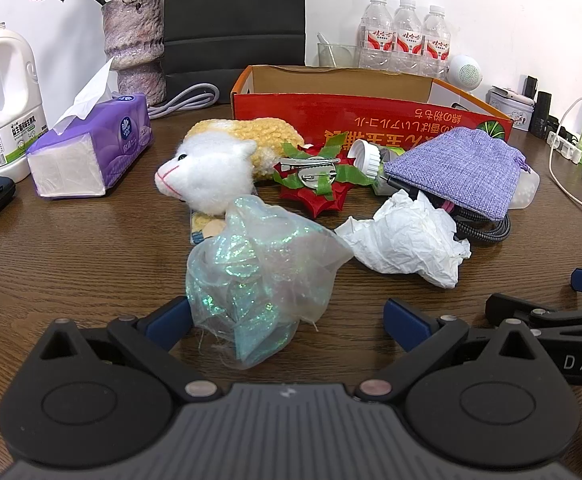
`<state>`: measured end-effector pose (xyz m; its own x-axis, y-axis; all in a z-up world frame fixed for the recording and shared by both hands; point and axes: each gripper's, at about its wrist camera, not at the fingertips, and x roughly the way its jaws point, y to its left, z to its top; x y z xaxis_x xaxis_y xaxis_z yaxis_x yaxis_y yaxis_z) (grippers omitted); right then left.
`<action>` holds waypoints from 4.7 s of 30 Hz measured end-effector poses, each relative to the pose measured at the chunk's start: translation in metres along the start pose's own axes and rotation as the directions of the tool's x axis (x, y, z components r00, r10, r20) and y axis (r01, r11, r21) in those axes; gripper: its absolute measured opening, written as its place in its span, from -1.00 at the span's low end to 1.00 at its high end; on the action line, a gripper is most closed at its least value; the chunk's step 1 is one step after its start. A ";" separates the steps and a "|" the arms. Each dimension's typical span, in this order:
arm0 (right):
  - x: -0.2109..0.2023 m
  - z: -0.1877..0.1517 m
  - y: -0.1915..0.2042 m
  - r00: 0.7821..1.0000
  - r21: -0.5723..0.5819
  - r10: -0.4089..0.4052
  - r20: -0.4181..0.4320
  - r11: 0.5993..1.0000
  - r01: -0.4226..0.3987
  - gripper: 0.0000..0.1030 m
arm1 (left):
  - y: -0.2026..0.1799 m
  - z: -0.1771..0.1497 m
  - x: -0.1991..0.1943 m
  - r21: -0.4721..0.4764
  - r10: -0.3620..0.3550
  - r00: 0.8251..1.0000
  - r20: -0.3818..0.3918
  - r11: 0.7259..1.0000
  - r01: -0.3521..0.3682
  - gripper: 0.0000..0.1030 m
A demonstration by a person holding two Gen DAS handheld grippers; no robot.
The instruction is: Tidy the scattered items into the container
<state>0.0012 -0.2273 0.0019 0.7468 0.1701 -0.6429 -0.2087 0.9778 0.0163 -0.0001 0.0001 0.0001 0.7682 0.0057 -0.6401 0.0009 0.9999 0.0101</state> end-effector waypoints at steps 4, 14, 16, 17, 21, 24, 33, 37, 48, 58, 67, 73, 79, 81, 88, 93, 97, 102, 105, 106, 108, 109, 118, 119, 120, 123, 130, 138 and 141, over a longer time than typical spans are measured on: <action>0.000 0.000 0.000 1.000 0.000 0.000 0.000 1.000 0.000 1.00 | 0.000 0.000 0.000 0.000 0.000 1.000 0.000 1.000 0.000 1.00; 0.000 0.000 0.000 1.000 0.000 0.000 0.000 1.000 0.000 1.00 | 0.000 0.000 0.000 0.000 -0.001 1.000 0.000 1.000 0.001 1.00; 0.000 0.000 0.000 1.000 -0.001 0.000 0.000 1.000 0.000 1.00 | 0.000 0.000 0.000 0.000 0.000 1.000 0.000 1.000 0.000 1.00; 0.000 0.000 0.000 1.000 -0.001 0.001 0.000 1.000 -0.001 1.00 | 0.000 0.000 0.000 0.000 -0.001 1.000 0.000 1.000 0.001 1.00; 0.000 0.000 -0.001 1.000 -0.002 0.003 -0.001 1.000 -0.003 1.00 | 0.002 -0.001 -0.002 0.006 -0.008 1.000 0.003 1.000 0.008 1.00; -0.002 0.001 -0.002 1.000 -0.013 0.013 -0.006 1.000 -0.013 1.00 | 0.011 -0.001 -0.020 -0.009 -0.047 0.999 0.027 0.999 0.047 1.00; -0.032 0.016 0.022 0.950 -0.094 0.285 0.126 0.957 -0.275 0.57 | 0.078 0.059 -0.017 -0.133 -0.009 0.990 0.139 0.991 0.028 1.00; -0.008 0.025 0.051 0.958 -0.193 0.276 0.072 0.947 -0.258 0.05 | 0.073 0.064 -0.008 -0.083 0.012 0.994 0.109 0.997 -0.002 1.00; -0.010 0.030 0.041 0.964 -0.163 0.249 0.091 0.959 -0.233 -0.77 | 0.044 0.018 -0.005 -0.112 -0.116 0.993 0.001 0.987 0.116 0.06; -0.091 0.017 -0.035 0.938 0.029 0.260 0.228 0.962 -0.273 -0.76 | 0.009 0.005 -0.058 -0.045 -0.240 0.965 0.106 0.968 0.246 -0.36; -0.076 0.134 -0.047 0.899 -0.037 0.195 0.392 0.980 -0.197 -0.75 | -0.012 0.183 -0.020 0.042 -0.358 0.917 0.175 0.934 0.356 -0.30; 0.033 0.259 -0.059 0.981 -0.018 0.142 0.136 0.990 -0.140 -0.75 | -0.032 0.283 0.084 -0.038 -0.323 0.946 -0.035 0.946 0.321 -0.28; 0.179 0.315 -0.055 0.944 -0.008 0.113 -0.310 0.993 -0.122 -0.73 | -0.058 0.296 0.209 -0.119 -0.265 0.919 -0.292 0.963 0.240 -0.23; 0.211 0.316 -0.052 0.926 -0.049 0.046 -0.376 0.996 -0.069 -0.73 | -0.061 0.293 0.231 -0.149 -0.288 0.905 -0.313 0.956 0.253 -0.20; 0.270 0.316 -0.048 0.897 -0.136 -0.061 -0.438 0.991 0.001 -0.30 | -0.051 0.294 0.262 -0.166 -0.257 0.909 -0.329 0.963 0.212 0.26; 0.256 0.329 -0.070 0.907 -0.016 -0.011 -0.420 1.000 0.004 0.48 | -0.029 0.301 0.246 -0.170 -0.259 0.909 -0.327 0.962 0.214 0.77; 0.227 0.334 -0.076 0.906 0.051 0.044 -0.420 0.998 -0.025 0.48 | -0.017 0.310 0.202 -0.180 -0.240 0.920 -0.310 0.965 0.192 0.84; 0.144 0.322 -0.063 0.958 0.019 0.077 -0.276 0.997 -0.074 0.53 | -0.008 0.290 0.108 -0.079 -0.119 0.991 -0.056 0.990 0.114 1.00; 0.089 0.289 -0.056 0.992 0.004 0.124 0.006 0.992 -0.124 0.92 | -0.014 0.265 0.071 -0.005 -0.082 0.991 0.103 0.997 0.083 1.00; 0.079 0.279 -0.053 0.988 0.001 0.135 0.069 0.991 -0.135 0.92 | -0.017 0.255 0.059 0.010 -0.057 0.986 0.158 0.998 0.056 1.00; 0.064 0.264 -0.047 0.984 0.018 0.129 0.123 0.991 -0.132 0.92 | -0.020 0.239 0.041 0.040 -0.048 0.970 0.238 0.998 0.039 1.00; 0.057 0.258 -0.045 0.981 0.028 0.130 0.142 0.990 -0.135 0.91 | -0.021 0.231 0.033 0.051 -0.052 0.963 0.265 0.998 0.040 1.00; -0.027 0.166 -0.024 0.957 -0.025 0.072 0.282 0.997 -0.068 0.87 | 0.001 0.105 -0.061 -0.012 0.044 0.931 0.361 0.999 -0.043 1.00; -0.045 0.142 -0.021 0.950 -0.039 0.075 0.302 0.997 -0.066 0.90 | 0.004 0.078 -0.076 -0.031 0.016 0.924 0.381 1.000 -0.004 1.00; -0.061 0.117 -0.018 0.947 -0.047 0.075 0.313 0.997 -0.064 0.97 | 0.007 0.053 -0.086 -0.050 -0.013 0.928 0.371 0.998 0.034 1.00; -0.095 0.046 -0.008 0.941 -0.075 0.110 0.320 0.993 -0.091 0.98 | 0.009 0.002 -0.087 -0.094 -0.079 0.977 0.199 0.991 0.099 1.00; -0.094 0.002 0.005 0.958 -0.143 0.139 0.253 0.984 -0.105 0.92 | 0.026 0.011 -0.070 -0.143 -0.049 0.986 0.162 0.987 0.072 1.00; -0.073 0.027 -0.023 0.965 -0.090 0.120 0.234 0.991 -0.101 0.88 | 0.056 0.081 -0.033 -0.014 0.020 0.974 0.226 1.000 -0.017 1.00; -0.047 0.044 -0.032 0.965 -0.001 0.179 0.192 0.983 -0.182 0.83 | 0.062 0.104 0.004 -0.011 0.022 0.982 0.185 1.000 -0.020 1.00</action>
<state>0.0006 -0.2616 0.0655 0.8044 0.3624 -0.4708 -0.3418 0.9304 0.1321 0.0695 0.0613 0.0785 0.8734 0.0262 -0.4862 -0.0217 0.9997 0.0150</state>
